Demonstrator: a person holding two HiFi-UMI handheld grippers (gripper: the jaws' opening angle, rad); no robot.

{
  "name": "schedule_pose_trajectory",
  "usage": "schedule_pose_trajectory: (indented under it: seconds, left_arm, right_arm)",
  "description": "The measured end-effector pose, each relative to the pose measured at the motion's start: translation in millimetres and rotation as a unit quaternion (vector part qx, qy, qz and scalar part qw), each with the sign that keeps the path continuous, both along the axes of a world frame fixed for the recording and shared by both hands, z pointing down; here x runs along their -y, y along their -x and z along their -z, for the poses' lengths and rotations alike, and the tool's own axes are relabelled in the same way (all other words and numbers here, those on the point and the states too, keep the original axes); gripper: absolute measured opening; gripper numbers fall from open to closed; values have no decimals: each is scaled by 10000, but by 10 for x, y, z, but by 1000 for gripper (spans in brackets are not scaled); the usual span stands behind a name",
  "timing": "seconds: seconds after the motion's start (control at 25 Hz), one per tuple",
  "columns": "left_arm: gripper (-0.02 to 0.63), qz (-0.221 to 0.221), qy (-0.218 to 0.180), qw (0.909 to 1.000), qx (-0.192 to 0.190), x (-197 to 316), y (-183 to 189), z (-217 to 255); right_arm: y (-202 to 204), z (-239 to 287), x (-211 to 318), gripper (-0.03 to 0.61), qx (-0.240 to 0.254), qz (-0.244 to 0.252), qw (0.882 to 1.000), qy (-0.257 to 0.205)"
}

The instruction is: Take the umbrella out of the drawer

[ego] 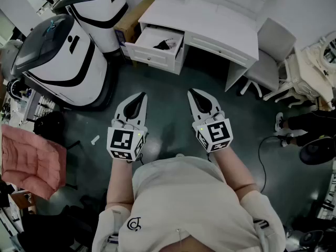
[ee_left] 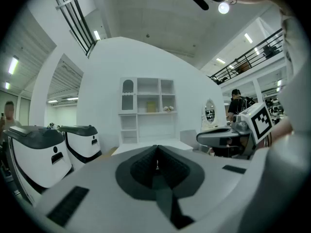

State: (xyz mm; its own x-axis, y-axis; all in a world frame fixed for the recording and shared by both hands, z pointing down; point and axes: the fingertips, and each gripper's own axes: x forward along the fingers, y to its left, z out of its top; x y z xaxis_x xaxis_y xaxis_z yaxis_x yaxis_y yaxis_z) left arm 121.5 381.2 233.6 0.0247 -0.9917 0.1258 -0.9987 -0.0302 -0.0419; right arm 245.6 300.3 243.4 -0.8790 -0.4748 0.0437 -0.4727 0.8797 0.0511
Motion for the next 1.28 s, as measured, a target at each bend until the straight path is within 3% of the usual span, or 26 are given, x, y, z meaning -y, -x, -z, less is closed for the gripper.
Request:
schedule_pose_trajectory:
  seconds: [0.68,1.04,1.28]
  left_arm:
    - [14,167,133,9997,-110,76,-170,-141]
    - [14,312,293,9988,-237,175,-364,-373]
    - [14,617,293,9969,-379,266,-155,-455]
  right_arm:
    - [-206,-77,107,5,169,33,9998,131]
    - [-375,-319,233,6,31,178,9995,274]
    - [-270,-438,415,5,-77,97,9991,402]
